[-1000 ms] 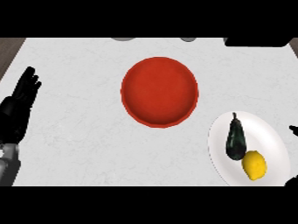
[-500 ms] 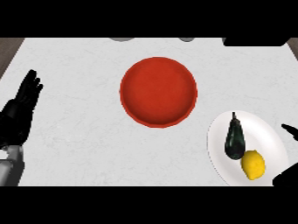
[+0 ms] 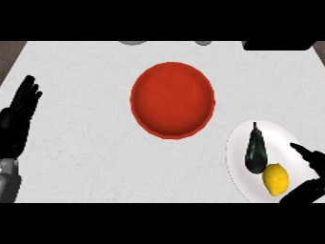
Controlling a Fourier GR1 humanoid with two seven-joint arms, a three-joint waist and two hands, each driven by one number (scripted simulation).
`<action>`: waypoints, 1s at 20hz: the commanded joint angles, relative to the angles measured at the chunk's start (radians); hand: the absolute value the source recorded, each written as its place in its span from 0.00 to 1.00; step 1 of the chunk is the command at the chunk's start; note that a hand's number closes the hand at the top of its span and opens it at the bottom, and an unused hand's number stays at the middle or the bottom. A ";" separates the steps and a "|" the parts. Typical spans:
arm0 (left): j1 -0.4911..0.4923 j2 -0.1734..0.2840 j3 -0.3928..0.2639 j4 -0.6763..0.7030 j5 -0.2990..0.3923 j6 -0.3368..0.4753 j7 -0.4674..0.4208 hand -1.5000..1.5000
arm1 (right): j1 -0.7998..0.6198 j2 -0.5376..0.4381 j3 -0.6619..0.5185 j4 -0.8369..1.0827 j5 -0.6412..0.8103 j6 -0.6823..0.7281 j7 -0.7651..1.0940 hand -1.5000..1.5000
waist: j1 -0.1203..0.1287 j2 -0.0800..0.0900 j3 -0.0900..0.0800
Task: Pick the lemon from the plate and place it in the bowl
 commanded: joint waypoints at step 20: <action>-0.004 -0.112 0.029 -0.037 -0.108 -0.026 0.028 0.50 | -0.087 0.196 -0.052 0.287 0.191 -0.004 -0.239 1.00 | 0.006 0.002 0.001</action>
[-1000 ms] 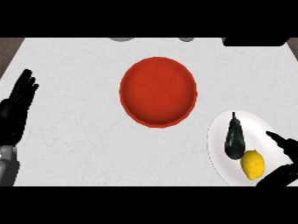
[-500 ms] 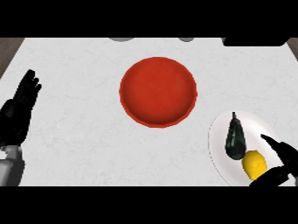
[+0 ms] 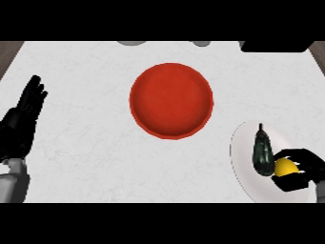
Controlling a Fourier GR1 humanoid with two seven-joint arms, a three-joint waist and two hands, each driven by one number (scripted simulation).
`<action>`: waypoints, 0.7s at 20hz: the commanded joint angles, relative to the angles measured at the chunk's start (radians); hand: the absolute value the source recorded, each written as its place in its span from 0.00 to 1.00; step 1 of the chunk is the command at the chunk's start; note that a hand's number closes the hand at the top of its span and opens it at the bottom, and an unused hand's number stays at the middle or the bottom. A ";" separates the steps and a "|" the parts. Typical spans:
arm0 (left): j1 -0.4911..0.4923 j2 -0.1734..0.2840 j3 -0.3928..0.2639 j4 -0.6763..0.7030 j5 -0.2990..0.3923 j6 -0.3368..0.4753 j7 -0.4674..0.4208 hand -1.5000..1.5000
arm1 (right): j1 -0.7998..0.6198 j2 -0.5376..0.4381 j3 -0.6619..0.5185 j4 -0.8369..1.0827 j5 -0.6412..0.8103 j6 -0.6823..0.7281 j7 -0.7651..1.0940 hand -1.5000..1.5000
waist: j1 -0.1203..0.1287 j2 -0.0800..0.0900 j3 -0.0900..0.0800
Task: Pick the lemon from the plate and place it in the bowl
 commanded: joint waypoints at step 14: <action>-0.069 -0.004 -0.041 0.010 -0.007 -0.058 0.002 0.50 | -0.333 0.291 0.329 0.040 0.361 -0.201 0.070 1.00 | 0.153 0.028 0.013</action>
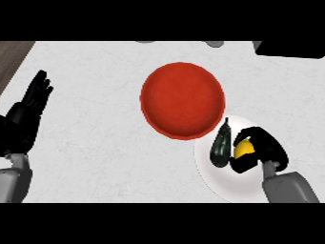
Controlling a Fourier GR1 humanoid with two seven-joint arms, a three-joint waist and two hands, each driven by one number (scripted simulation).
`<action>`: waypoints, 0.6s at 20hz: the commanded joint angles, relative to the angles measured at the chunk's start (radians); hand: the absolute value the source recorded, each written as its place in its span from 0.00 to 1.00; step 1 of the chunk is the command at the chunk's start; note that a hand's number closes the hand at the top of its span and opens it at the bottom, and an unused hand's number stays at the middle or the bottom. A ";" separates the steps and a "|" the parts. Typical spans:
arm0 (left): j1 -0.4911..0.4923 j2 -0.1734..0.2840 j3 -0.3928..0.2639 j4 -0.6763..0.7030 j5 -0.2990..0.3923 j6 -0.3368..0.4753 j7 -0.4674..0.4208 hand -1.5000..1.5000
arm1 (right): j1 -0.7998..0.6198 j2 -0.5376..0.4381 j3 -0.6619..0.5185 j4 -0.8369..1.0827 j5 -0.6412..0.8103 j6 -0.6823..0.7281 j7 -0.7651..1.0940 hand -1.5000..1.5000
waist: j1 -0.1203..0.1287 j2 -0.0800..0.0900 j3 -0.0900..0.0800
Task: Pick the lemon from the plate and place it in the bowl
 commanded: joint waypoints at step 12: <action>-0.099 -0.039 -0.054 0.067 -0.021 -0.007 0.016 0.50 | -0.678 0.209 0.476 0.163 0.354 -0.194 0.524 1.00 | 0.078 0.009 0.010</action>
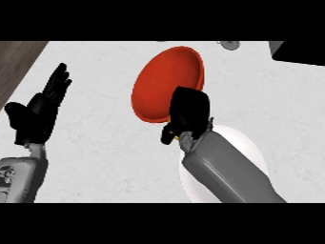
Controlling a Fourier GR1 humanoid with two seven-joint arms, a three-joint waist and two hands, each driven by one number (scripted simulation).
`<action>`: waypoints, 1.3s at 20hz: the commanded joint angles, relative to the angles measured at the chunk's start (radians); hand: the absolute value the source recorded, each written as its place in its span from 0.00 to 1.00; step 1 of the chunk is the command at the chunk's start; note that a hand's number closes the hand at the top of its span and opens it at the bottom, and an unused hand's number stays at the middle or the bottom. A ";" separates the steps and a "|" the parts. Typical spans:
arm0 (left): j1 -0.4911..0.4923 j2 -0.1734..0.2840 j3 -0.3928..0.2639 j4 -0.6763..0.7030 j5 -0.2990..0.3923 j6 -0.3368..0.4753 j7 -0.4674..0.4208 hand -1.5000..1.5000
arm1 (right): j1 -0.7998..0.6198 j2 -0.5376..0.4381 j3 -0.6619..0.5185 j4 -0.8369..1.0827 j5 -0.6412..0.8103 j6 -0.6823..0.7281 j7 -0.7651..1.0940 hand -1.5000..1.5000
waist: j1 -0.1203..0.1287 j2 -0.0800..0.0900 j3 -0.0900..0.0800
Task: Pick the lemon from the plate and place it in the bowl
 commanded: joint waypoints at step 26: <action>0.044 0.029 0.076 0.003 0.026 0.000 -0.003 0.50 | -0.338 0.033 -0.084 0.308 0.167 -0.494 0.157 1.00 | -0.103 0.005 0.008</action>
